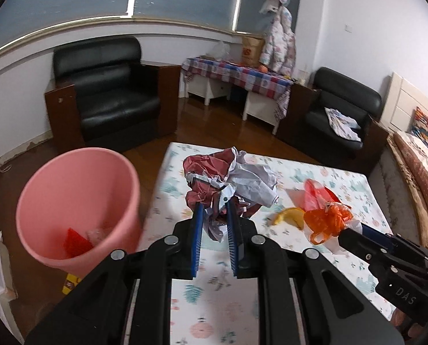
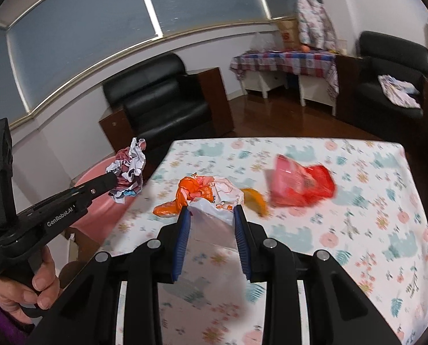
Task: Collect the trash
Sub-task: 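Carry the crumpled paper and plastic bag over the pink bin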
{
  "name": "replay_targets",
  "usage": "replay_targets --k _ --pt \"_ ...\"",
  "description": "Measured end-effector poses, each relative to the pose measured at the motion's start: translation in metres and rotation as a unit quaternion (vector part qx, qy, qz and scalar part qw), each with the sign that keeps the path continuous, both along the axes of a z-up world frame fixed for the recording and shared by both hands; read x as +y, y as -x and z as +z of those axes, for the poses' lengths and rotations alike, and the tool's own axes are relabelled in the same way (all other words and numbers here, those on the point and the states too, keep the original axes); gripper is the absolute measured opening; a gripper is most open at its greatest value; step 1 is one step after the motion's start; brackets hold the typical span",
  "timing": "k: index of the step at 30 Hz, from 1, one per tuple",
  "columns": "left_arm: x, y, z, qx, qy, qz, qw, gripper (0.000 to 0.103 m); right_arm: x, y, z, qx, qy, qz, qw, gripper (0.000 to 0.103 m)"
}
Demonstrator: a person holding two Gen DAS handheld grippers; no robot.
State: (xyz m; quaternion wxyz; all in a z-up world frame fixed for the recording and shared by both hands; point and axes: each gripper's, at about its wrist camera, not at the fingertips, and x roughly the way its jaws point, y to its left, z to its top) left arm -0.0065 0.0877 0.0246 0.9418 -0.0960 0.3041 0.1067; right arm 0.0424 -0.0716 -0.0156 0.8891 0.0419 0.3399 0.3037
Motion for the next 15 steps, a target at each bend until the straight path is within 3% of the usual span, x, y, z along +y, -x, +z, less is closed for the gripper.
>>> replay_targets --k 15 --pt "0.087 0.040 0.011 -0.013 -0.006 0.107 0.9941 0.016 0.117 -0.005 0.040 -0.028 -0.028 0.122 0.992 0.030"
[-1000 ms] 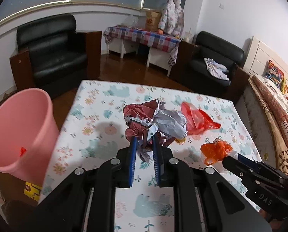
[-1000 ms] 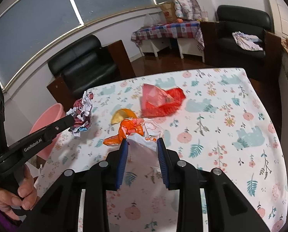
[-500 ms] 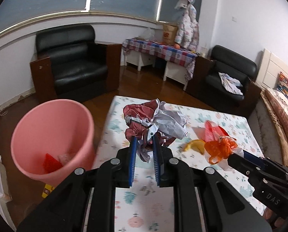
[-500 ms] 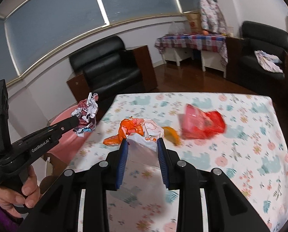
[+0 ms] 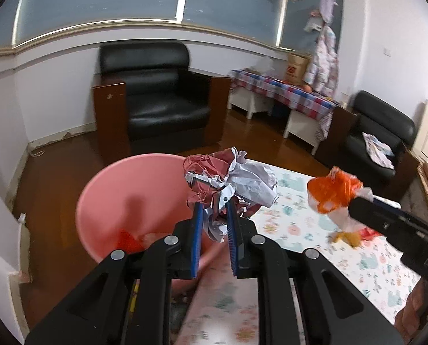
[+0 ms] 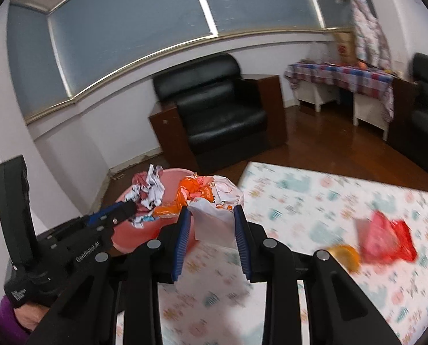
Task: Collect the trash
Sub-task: 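Carry the crumpled paper and plastic bag over the pink bin, then open both tools to drop the paper and bag into the bin, then move both open tools back over the orange peel and red bag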
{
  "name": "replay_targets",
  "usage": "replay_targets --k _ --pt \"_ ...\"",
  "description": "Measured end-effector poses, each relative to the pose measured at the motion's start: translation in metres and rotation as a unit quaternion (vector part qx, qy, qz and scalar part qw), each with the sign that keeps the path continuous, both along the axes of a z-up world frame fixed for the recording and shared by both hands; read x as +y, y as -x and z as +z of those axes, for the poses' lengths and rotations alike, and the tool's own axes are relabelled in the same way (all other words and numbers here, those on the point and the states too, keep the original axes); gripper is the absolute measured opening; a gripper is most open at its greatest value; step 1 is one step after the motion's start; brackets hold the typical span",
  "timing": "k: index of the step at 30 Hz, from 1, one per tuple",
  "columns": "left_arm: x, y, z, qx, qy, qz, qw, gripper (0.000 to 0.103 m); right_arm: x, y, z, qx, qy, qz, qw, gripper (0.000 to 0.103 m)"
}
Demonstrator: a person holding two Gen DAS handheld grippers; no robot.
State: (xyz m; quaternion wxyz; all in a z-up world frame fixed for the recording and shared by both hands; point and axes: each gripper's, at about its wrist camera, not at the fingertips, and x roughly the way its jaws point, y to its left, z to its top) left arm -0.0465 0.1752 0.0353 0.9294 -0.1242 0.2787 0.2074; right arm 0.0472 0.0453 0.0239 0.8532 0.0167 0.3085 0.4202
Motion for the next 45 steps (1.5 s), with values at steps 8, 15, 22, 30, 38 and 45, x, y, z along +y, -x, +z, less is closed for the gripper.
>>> replay_targets --k 8,15,22,30,38,45 --pt "0.035 0.011 -0.006 0.007 0.007 0.047 0.9988 0.016 0.070 -0.001 -0.001 -0.008 0.013 0.053 0.998 0.030" --pt "0.059 0.017 -0.020 0.023 0.015 0.074 0.9969 0.016 0.122 -0.003 -0.015 0.002 0.037 0.089 0.995 0.030" --pt "0.080 0.019 -0.035 0.042 0.024 0.087 0.9950 0.016 0.152 -0.004 -0.034 0.022 0.054 0.101 0.993 0.030" --pt "0.092 0.013 -0.043 0.050 0.031 0.093 0.9939 0.019 0.165 -0.013 -0.051 0.045 0.066 0.107 0.991 0.036" --pt "0.093 0.017 -0.042 0.044 0.040 0.088 0.9944 0.028 0.159 -0.016 -0.050 0.042 0.058 0.110 0.991 0.044" --pt "0.086 0.019 -0.034 0.032 0.039 0.079 0.9956 0.032 0.143 -0.013 -0.043 0.035 0.050 0.103 0.993 0.045"
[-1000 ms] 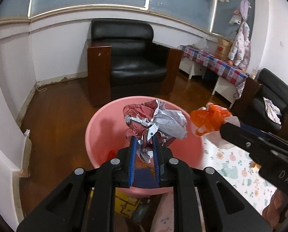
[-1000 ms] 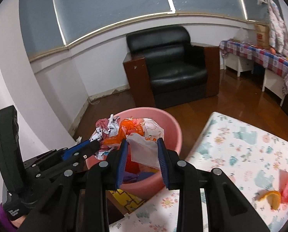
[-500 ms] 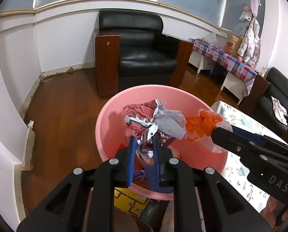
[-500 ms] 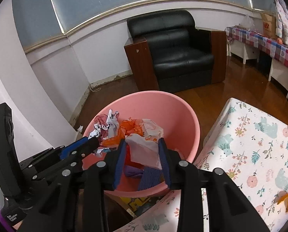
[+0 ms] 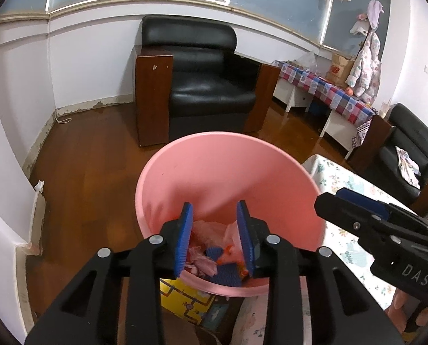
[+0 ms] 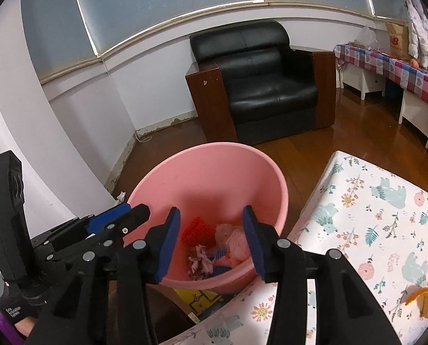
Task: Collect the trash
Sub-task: 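Move both open tools back over the orange peel and red bag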
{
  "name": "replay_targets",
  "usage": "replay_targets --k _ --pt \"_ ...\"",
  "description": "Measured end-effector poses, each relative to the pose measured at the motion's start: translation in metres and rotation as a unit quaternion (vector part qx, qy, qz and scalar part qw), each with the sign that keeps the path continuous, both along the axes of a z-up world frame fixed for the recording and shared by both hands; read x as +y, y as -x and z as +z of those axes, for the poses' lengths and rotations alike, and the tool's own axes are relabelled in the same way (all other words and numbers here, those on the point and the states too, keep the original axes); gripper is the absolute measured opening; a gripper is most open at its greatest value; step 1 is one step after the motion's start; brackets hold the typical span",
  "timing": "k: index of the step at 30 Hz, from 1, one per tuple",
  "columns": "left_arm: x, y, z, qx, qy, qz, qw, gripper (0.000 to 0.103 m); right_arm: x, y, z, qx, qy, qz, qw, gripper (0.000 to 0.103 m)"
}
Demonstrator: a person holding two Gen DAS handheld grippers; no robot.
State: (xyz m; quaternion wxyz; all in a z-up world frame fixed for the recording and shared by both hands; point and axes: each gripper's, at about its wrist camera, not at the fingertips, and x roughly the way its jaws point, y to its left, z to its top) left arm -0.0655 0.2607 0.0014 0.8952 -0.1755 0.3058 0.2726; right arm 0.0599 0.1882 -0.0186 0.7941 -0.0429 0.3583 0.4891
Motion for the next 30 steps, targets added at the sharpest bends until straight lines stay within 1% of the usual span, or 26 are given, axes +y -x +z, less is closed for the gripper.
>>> replay_targets --k 7,14,19,23,25,28,30 --pt "-0.020 -0.002 0.011 -0.016 -0.005 -0.019 0.9997 0.032 -0.039 0.004 0.003 -0.007 0.002 -0.031 0.999 0.045" --pt "-0.057 -0.017 0.019 -0.020 -0.015 -0.066 0.9975 0.032 -0.093 0.003 0.005 -0.023 0.014 -0.079 0.997 0.045" --pt "-0.086 -0.030 0.019 -0.019 -0.015 -0.105 0.9942 0.032 -0.143 0.002 0.002 -0.029 0.026 -0.123 0.992 0.045" --pt "-0.110 -0.042 0.017 -0.017 -0.015 -0.141 0.9897 0.032 -0.184 0.001 0.000 -0.034 0.033 -0.163 0.986 0.045" --pt "-0.124 -0.048 0.016 -0.014 -0.020 -0.164 0.9861 0.032 -0.208 0.001 0.000 -0.041 0.037 -0.187 0.981 0.045" --pt "-0.143 -0.057 0.016 -0.012 -0.030 -0.198 0.9797 0.032 -0.239 -0.001 -0.002 -0.043 0.042 -0.219 0.974 0.045" --pt "-0.157 -0.063 0.015 -0.012 -0.034 -0.225 0.9738 0.032 -0.257 -0.002 -0.005 -0.043 0.046 -0.241 0.969 0.045"
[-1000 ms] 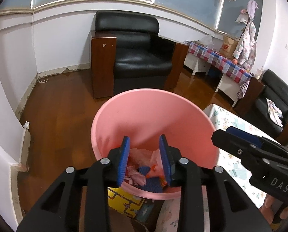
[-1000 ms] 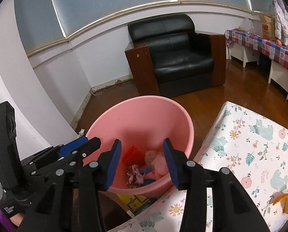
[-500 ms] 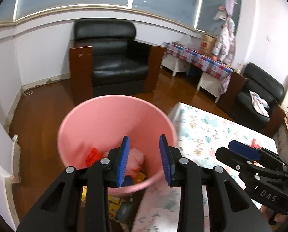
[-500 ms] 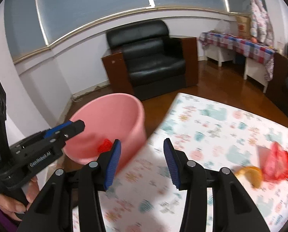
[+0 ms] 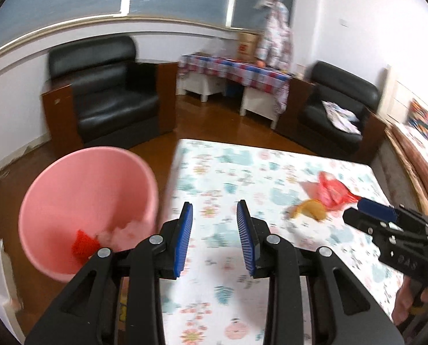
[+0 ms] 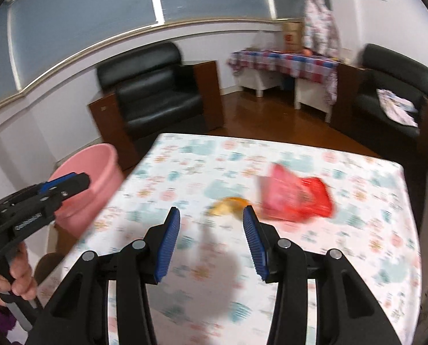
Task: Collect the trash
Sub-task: 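Move both open tools back over the orange peel and red bag, then grasp the orange peel with the left tool while the right tool grasps the red snack bag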
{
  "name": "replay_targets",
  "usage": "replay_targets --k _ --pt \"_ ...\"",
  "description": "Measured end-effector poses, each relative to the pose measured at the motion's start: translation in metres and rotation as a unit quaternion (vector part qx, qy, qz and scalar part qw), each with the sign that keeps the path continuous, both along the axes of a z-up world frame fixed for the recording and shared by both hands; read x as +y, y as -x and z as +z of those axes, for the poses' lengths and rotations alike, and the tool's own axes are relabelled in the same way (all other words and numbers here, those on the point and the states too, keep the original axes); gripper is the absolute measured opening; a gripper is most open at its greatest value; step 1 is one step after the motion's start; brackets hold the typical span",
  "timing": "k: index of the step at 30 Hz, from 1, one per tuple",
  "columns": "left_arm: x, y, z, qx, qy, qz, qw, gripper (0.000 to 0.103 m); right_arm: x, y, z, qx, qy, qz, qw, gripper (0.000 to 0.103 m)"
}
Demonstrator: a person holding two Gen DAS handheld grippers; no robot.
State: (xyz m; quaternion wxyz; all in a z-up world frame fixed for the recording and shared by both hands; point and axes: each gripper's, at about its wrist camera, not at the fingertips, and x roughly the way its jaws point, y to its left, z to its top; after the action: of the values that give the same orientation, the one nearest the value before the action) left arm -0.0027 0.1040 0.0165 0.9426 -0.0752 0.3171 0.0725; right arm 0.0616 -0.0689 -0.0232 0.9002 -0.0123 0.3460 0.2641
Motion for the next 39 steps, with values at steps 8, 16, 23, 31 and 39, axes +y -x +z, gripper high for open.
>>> replay_targets --k 8,16,23,31,39 --pt "-0.043 -0.028 -0.015 0.022 0.005 -0.107 0.9940 0.032 -0.058 -0.015 -0.023 0.038 -0.012 -0.077 0.996 0.045" --pt "-0.076 -0.071 -0.043 0.072 -0.030 -0.190 0.9787 0.032 -0.070 -0.023 -0.036 0.055 -0.020 -0.097 0.994 0.045" --pt "-0.089 -0.108 -0.065 0.102 -0.051 -0.206 0.9719 0.032 -0.080 -0.031 -0.039 0.061 -0.030 -0.112 0.991 0.045" --pt "-0.092 -0.129 -0.083 0.122 -0.052 -0.199 0.9711 0.031 -0.087 -0.047 -0.039 0.068 -0.051 -0.123 0.989 0.048" --pt "-0.089 -0.123 -0.081 0.111 -0.040 -0.186 0.9754 0.006 -0.085 -0.069 -0.037 0.073 -0.074 -0.128 0.986 0.049"
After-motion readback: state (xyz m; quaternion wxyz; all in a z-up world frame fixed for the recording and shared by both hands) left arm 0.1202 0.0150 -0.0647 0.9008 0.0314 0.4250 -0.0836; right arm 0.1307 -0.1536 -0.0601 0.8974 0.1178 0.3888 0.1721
